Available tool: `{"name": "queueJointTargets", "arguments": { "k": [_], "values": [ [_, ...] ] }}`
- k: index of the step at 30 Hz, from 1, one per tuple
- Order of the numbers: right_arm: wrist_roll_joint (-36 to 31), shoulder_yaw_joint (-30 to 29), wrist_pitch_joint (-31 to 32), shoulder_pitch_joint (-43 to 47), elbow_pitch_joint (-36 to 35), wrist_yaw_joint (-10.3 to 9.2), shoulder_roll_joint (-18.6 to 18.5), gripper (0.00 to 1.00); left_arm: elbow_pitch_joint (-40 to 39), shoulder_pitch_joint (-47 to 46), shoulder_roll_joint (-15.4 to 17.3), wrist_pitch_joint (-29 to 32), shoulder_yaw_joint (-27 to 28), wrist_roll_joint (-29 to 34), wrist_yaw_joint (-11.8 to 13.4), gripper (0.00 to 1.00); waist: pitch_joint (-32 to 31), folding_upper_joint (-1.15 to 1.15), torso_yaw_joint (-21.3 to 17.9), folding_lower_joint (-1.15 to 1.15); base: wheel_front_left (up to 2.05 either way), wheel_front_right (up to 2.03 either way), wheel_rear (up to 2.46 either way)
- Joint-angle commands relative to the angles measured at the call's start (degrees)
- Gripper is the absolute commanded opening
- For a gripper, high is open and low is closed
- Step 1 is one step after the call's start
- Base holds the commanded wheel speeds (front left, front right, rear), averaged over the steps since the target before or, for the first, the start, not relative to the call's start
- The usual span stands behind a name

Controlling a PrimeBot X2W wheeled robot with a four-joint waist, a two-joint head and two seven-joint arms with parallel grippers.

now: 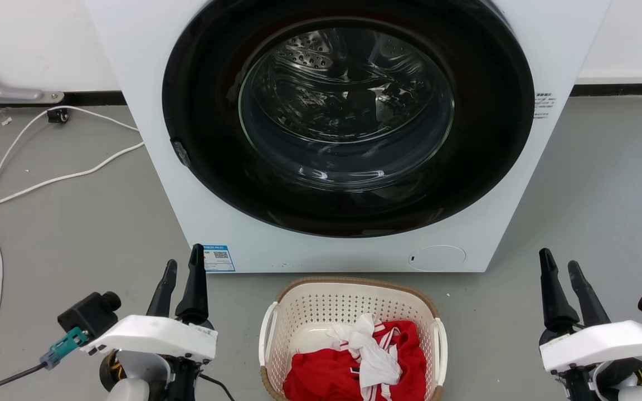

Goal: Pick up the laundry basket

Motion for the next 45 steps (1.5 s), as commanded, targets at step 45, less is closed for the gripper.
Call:
{"name": "queueJointTargets", "arguments": {
  "k": [45],
  "values": [
    [-28.75,0.08,-1.6,2.47,-2.7,0.01,0.11,1.0,3.87,-2.53,0.13,-6.81,-4.58,27.73,2.98,1.0,-0.75,0.0,0.23,-0.01,0.0,0.0,0.0]
  ]
}}
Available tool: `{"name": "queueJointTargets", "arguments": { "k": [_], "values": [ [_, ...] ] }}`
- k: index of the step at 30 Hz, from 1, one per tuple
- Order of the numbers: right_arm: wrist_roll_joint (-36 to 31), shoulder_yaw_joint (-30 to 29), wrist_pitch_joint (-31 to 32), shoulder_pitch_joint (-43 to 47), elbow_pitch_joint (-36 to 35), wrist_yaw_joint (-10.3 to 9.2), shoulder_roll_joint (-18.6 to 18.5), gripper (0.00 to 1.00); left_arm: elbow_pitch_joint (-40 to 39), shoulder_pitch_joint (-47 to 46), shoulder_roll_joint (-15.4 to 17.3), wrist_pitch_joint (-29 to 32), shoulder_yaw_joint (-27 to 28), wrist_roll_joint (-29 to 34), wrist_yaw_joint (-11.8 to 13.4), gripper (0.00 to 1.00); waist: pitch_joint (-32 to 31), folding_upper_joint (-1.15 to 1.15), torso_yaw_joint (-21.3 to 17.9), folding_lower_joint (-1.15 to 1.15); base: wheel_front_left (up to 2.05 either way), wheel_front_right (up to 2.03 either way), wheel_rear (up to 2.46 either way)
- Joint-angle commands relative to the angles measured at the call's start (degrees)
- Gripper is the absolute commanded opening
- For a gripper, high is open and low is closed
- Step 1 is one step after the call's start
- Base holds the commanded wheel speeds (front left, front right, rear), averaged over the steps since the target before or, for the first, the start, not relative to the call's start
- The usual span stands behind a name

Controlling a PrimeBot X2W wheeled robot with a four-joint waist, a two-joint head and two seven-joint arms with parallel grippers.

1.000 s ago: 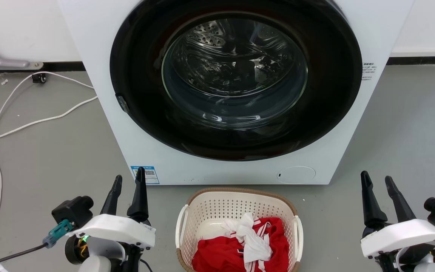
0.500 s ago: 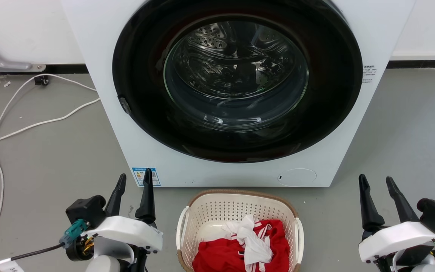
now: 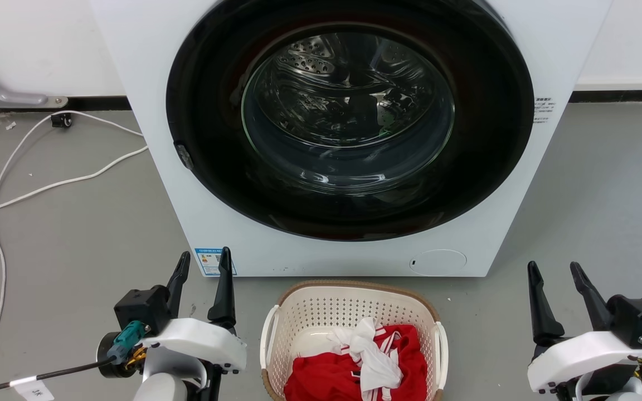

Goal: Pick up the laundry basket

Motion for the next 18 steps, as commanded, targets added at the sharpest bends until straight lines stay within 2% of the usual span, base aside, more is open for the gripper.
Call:
{"name": "queueJointTargets", "arguments": {
  "k": [1,18],
  "values": [
    [-1.35,0.0,-0.32,0.43,-0.32,0.0,0.1,1.0,-0.09,-0.97,0.11,-0.39,-0.21,1.26,0.29,1.0,0.03,0.0,-0.01,0.0,0.0,0.0,0.0],
    [-8.8,0.92,-2.06,0.67,-0.38,-0.01,0.17,1.0,0.72,-1.41,0.08,-2.44,-0.52,8.4,2.4,1.0,0.28,0.0,-0.51,0.0,0.0,0.0,0.0]
  ]
}}
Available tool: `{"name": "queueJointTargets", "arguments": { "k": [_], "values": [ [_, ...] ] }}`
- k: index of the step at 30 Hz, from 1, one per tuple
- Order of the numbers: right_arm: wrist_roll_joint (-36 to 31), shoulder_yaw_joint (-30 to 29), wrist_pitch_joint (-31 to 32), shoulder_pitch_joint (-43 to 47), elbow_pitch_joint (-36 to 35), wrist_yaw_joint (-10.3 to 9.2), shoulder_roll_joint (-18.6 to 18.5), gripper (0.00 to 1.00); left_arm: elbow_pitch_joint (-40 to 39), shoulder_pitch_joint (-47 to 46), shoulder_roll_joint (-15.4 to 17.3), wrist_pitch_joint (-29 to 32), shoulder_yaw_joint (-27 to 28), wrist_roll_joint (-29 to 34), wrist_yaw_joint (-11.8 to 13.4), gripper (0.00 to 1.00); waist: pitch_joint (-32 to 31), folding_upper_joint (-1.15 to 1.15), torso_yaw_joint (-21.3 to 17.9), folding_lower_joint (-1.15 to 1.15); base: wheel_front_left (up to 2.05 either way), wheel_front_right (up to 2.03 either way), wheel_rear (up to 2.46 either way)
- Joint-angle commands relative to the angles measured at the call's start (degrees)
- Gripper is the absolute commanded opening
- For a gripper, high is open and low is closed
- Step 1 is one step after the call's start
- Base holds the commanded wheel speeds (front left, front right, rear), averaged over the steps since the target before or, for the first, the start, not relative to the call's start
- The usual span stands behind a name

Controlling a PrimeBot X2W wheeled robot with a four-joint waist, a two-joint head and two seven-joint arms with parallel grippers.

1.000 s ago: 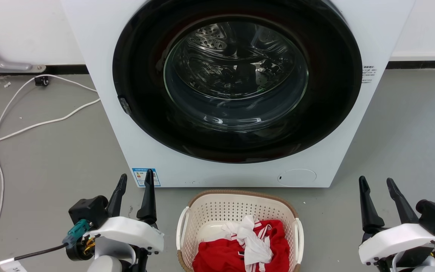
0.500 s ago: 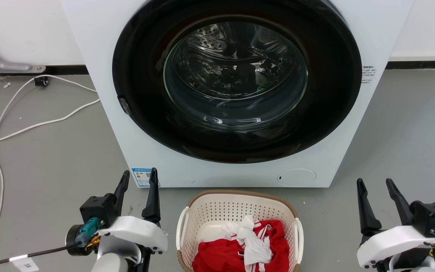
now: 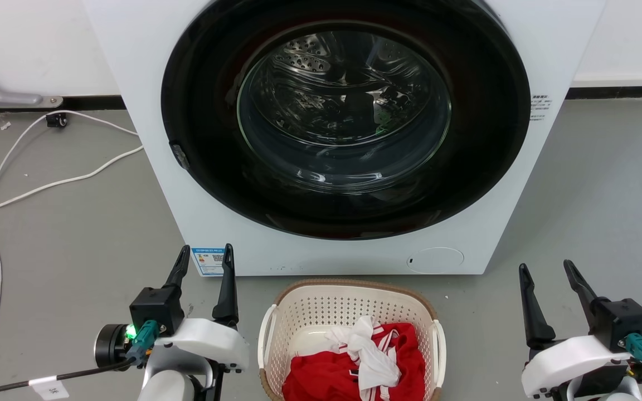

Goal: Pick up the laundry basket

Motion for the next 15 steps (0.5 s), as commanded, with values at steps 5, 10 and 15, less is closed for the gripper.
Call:
{"name": "queueJointTargets", "arguments": {
  "k": [5,10,15],
  "values": [
    [-1.97,0.24,-0.71,0.44,-0.01,-0.02,0.17,1.0,0.28,-0.83,0.07,-0.67,0.0,2.26,0.58,1.0,0.05,0.0,0.03,0.0,0.0,0.0,0.0],
    [-2.55,0.22,-0.9,0.27,0.41,-0.02,0.18,1.0,0.55,-0.61,0.07,-0.96,0.11,2.95,0.69,1.0,0.0,0.0,0.1,0.0,0.0,0.0,0.0],
    [-2.14,0.17,-1.18,-0.03,0.78,-0.02,0.18,1.0,0.73,-0.42,0.07,-0.96,0.32,2.97,0.68,1.0,0.0,0.0,0.07,0.0,0.0,0.0,0.0]
  ]
}}
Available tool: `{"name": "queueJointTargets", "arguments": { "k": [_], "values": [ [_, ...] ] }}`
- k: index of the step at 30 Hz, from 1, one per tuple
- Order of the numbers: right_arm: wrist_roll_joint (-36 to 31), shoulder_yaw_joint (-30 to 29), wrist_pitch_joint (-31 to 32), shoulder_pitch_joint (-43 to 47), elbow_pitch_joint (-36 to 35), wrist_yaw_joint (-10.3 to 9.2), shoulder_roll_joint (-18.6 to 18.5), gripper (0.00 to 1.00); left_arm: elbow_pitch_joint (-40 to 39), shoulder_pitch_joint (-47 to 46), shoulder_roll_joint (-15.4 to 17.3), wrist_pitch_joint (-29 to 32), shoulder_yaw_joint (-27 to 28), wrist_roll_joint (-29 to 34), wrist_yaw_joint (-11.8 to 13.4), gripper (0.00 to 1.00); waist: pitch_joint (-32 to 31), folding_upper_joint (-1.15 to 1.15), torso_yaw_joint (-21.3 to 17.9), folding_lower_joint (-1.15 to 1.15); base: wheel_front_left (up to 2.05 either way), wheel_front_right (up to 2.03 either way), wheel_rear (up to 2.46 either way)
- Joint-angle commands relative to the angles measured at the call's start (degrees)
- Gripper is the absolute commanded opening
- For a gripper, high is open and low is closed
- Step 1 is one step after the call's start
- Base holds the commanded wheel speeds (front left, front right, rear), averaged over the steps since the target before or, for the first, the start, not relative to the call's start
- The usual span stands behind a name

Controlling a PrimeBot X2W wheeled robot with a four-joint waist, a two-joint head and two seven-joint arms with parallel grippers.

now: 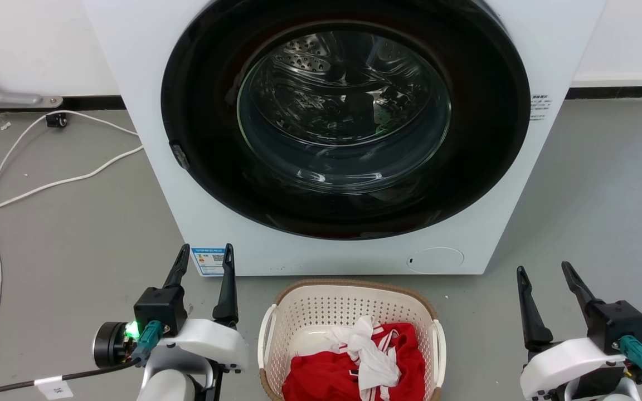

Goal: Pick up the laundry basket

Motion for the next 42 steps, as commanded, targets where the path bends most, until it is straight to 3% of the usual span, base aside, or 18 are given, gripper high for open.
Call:
{"name": "queueJointTargets", "arguments": {
  "k": [1,12,19,32,42],
  "values": [
    [-0.06,0.01,-0.32,-0.07,0.05,-0.02,0.18,1.0,0.1,-0.13,0.07,-0.27,0.13,0.27,0.05,1.0,0.01,0.0,-0.01,0.0,0.0,0.0,0.0],
    [0.77,0.07,-0.3,-0.44,1.05,-0.02,0.18,1.0,0.43,-0.63,0.07,-0.27,-0.17,0.29,0.13,1.0,0.53,0.0,0.04,0.0,0.0,0.0,0.0],
    [2.42,0.62,0.19,-1.77,3.18,-0.02,0.17,1.0,2.24,-1.67,0.07,-0.22,-0.5,-0.76,-0.1,1.0,4.1,0.0,-0.22,0.0,0.0,0.0,0.0],
    [4.55,2.66,1.4,-9.9,10.29,-0.02,0.16,1.0,10.05,-8.72,0.08,-0.22,0.34,-2.26,-0.84,1.0,18.74,0.0,-1.19,0.0,0.0,0.0,0.0],
    [6.58,4.05,0.32,-17.65,18.69,-0.02,0.14,1.0,19.64,-17.01,0.71,-0.22,1.13,-2.93,-3.42,1.0,28.73,0.0,-1.56,0.0,0.0,0.0,0.0]
  ]
}}
